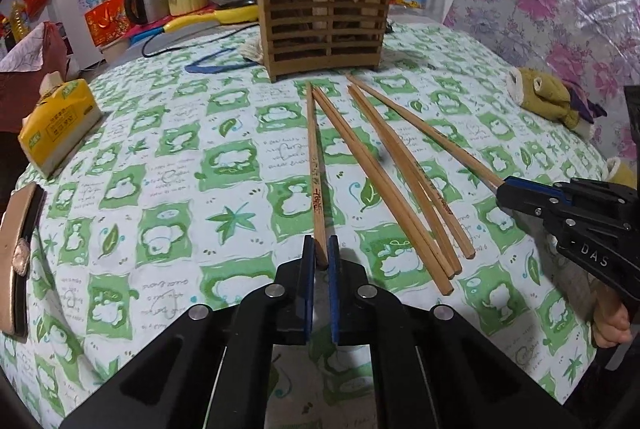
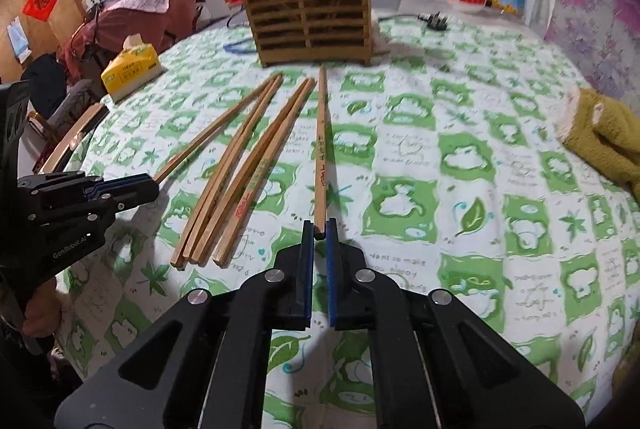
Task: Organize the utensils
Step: 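Lift both held chopsticks toward the wooden caddy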
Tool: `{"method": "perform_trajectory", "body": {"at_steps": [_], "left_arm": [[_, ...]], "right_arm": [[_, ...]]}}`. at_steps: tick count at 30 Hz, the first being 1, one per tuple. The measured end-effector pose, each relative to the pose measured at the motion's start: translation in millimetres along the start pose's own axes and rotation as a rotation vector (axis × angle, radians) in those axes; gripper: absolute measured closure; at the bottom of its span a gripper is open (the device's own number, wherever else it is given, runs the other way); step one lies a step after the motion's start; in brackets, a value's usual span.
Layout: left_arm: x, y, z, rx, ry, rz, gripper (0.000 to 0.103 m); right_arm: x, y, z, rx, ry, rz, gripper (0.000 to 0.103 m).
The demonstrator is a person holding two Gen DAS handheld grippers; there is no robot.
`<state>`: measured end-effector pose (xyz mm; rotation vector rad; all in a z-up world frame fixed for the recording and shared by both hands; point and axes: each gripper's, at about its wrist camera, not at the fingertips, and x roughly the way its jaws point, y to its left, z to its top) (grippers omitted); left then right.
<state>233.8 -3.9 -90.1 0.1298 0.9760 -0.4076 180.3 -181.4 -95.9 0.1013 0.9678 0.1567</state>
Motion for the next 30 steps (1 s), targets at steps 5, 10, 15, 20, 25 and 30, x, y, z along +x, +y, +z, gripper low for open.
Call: {"method": "perform_trajectory", "body": {"at_steps": [5,10,15,20,25,30], "left_arm": [[-25,1,-1,-0.002,-0.043,0.02,0.097],[-66,-2,11,-0.003,-0.129,0.02,0.097],[-93,-5,25,-0.009,-0.17,0.006,0.097],[-113,-5,40,-0.021,-0.201,-0.012,0.097],[-126,-11,64,0.0,-0.213,-0.015,0.097],[-133,-18,91,0.04,-0.227,-0.017,0.097]], "right_arm": [[-25,1,4,-0.006,-0.086,-0.044,0.096],[-70,2,16,-0.011,-0.2,-0.049,0.097],[-109,6,29,-0.019,-0.288,-0.037,0.097],[-135,9,40,-0.019,-0.346,-0.024,0.097],[-140,9,53,-0.016,-0.351,-0.021,0.097],[-141,11,72,-0.024,-0.363,-0.015,0.097]]}}
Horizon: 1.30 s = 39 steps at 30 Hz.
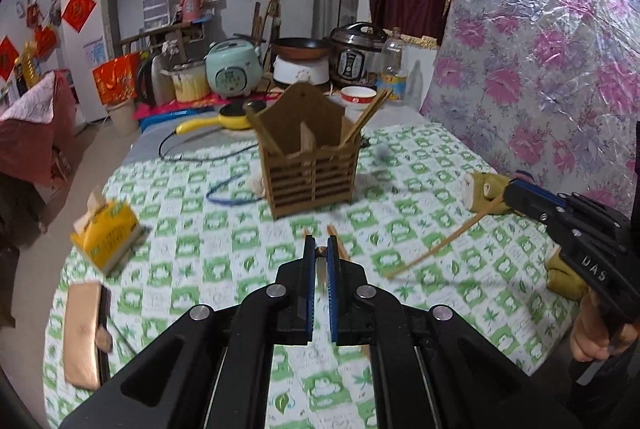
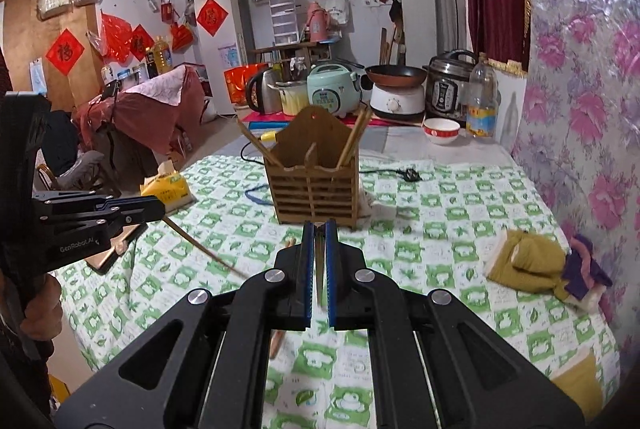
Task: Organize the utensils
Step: 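Lift both held chopsticks toward the wooden caddy, then lower both chopsticks into the caddy and open both tools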
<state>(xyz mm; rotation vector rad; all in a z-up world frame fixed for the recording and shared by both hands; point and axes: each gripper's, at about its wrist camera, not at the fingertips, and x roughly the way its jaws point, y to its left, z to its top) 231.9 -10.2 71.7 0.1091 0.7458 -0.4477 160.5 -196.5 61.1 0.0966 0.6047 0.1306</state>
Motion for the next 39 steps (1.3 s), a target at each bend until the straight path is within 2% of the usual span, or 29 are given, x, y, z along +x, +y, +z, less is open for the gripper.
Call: {"method": "perform_trajectory", "body": {"at_steps": [6,9,12,14,19,21,23,26,28,30,32,35,39], "left_arm": [[2,-2,46,0.003,-0.052,-0.008,0.097],[-2,5,78,-0.024,-0.107,-0.008,0.097],[-10,13,113,-0.065,-0.217,0.032,0.097],[-12,19,130,-0.093,-0.272,0.04,0.097],[16,35,160,-0.162,-0.343,0.063,0.097],[34,39,162,-0.172,-0.357,0.094,0.097],[56,44,159,-0.178,-0.35,0.131,0.097],[97,56,152,-0.211,-0.252,0.101,0.096],[113,60,144,-0.228,-0.205,0.063,0.088],[114,62,135,-0.237,-0.206,0.073,0.051],[109,63,127,-0.234,-0.216,0.112,0.045],[102,67,117,-0.229,-0.2,0.127,0.039],[83,74,96,-0.246,-0.202,0.145,0.025]], "right_arm": [[12,5,36,-0.009,-0.038,0.01,0.097],[17,6,61,0.003,-0.084,0.022,0.097],[24,3,91,0.05,-0.156,0.053,0.097],[29,1,110,0.082,-0.236,0.038,0.097],[56,-7,137,0.148,-0.357,-0.006,0.097],[69,-10,140,0.151,-0.362,-0.022,0.097],[96,-14,137,0.139,-0.322,-0.036,0.096],[137,-22,127,0.133,-0.207,-0.022,0.092],[155,-30,126,0.158,-0.132,0.006,0.092],[157,-38,124,0.196,-0.113,0.036,0.092],[153,-40,125,0.21,-0.116,0.037,0.091],[142,-35,120,0.195,-0.13,0.026,0.09],[122,-24,112,0.169,-0.141,0.014,0.083]]}}
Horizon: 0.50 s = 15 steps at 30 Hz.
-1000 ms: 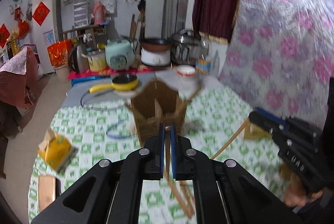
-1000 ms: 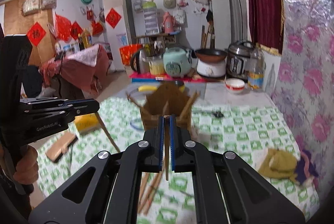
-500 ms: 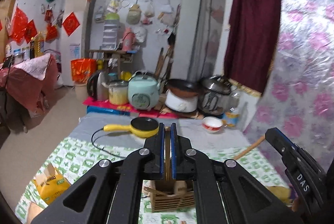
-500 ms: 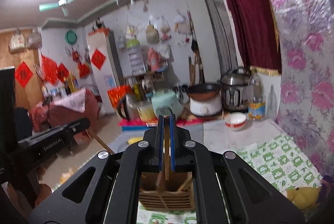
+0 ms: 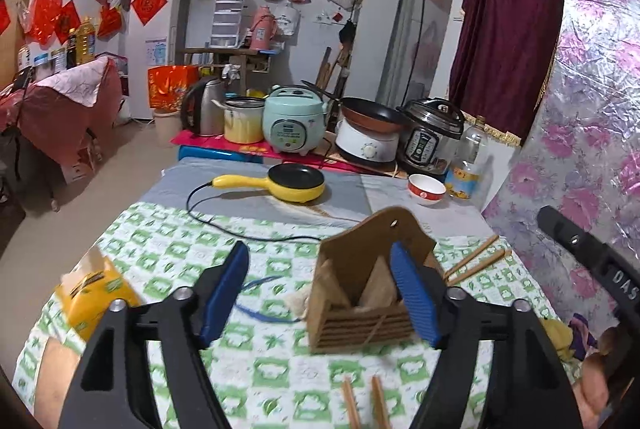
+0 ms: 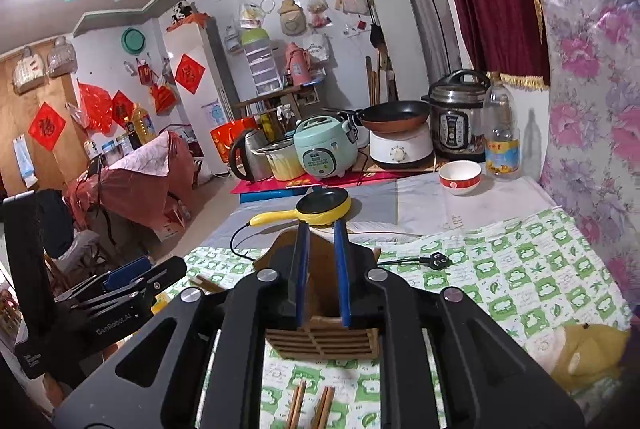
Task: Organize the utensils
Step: 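Lower both chopsticks into the caddy and open both tools, then withdraw both open tools from the caddy toward the remaining chopsticks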
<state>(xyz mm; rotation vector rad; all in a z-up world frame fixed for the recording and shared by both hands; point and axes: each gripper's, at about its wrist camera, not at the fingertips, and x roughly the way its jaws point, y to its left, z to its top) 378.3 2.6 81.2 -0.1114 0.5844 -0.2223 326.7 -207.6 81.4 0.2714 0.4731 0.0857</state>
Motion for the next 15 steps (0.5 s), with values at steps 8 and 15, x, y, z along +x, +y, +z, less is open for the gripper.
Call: {"method": "perform_trajectory", "body": {"at_steps": [8,15], "left_arm": [[-47,21,-56,0.017,0.05,0.061,0.009],[-71,35,-130,0.034,0.139,0.082,0.006]], "right_arm": [[-57,8,-51,-0.041,0.001,-0.034,0.048],[-87,13,-121,-0.167,0.083,-0.105,0.03]]}}
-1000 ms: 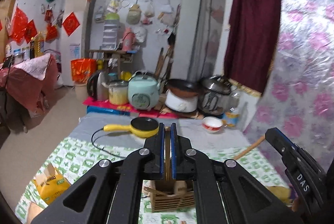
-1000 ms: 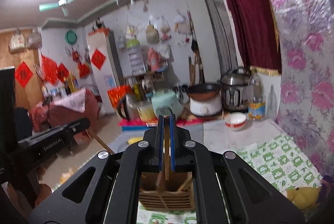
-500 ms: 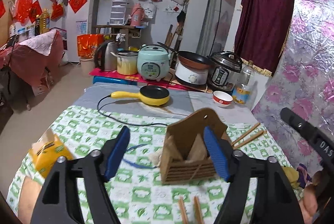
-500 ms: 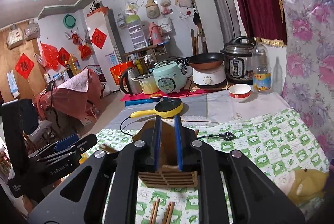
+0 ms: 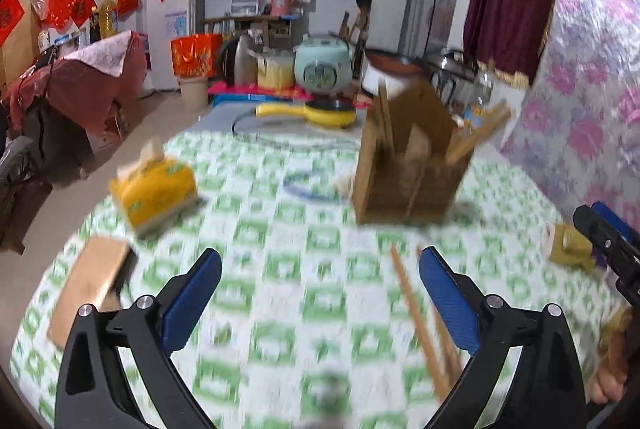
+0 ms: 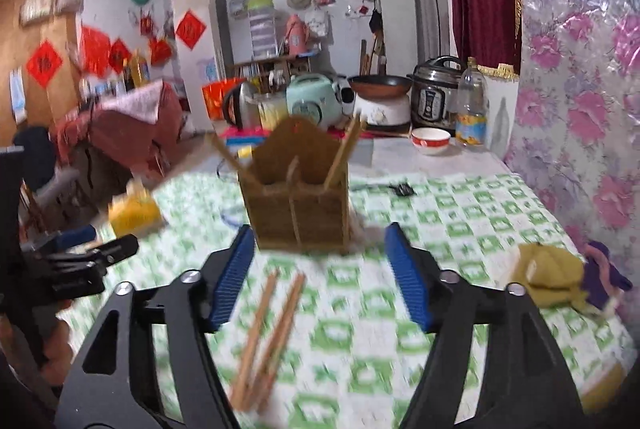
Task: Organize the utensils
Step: 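Withdraw both open tools from the caddy toward the remaining chopsticks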
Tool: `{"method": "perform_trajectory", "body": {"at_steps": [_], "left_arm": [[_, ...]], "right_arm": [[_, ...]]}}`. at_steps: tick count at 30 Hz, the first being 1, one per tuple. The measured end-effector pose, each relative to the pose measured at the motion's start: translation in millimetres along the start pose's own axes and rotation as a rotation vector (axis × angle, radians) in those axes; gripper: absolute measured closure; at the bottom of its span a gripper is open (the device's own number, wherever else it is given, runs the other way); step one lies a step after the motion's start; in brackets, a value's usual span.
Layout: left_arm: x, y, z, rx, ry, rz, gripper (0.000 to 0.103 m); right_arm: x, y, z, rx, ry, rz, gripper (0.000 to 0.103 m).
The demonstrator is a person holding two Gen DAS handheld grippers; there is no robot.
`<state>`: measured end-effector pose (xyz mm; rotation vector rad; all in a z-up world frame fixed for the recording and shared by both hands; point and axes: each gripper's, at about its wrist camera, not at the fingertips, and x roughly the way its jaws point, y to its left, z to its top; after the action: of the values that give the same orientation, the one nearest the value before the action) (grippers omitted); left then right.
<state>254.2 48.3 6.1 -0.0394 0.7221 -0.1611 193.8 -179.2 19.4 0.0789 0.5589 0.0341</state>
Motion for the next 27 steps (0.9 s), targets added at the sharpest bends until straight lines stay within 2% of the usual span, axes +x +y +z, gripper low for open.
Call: {"method": "perform_trajectory", "body": {"at_steps": [4,11,17,21,27], "left_arm": [[3,0,-37,0.019,0.058,-0.002,0.006],[15,-28,-82,0.138,0.18,-0.102,0.006],[25,-66,-103,0.286,0.242,-0.144,0.006],[31,-81,-113,0.368,0.272,-0.137,0.006],[43,-84,-109,0.392,0.304,-0.114,0.006]], "right_arm": [[-8,7,-34,-0.052,0.028,-0.022,0.025],[0,3,-73,-0.077,0.118,-0.031,0.025],[14,-32,-82,0.047,0.178,-0.066,0.025],[21,-47,-87,0.121,0.208,-0.02,0.025],[29,-57,-90,0.186,0.242,0.048,0.025]]}}
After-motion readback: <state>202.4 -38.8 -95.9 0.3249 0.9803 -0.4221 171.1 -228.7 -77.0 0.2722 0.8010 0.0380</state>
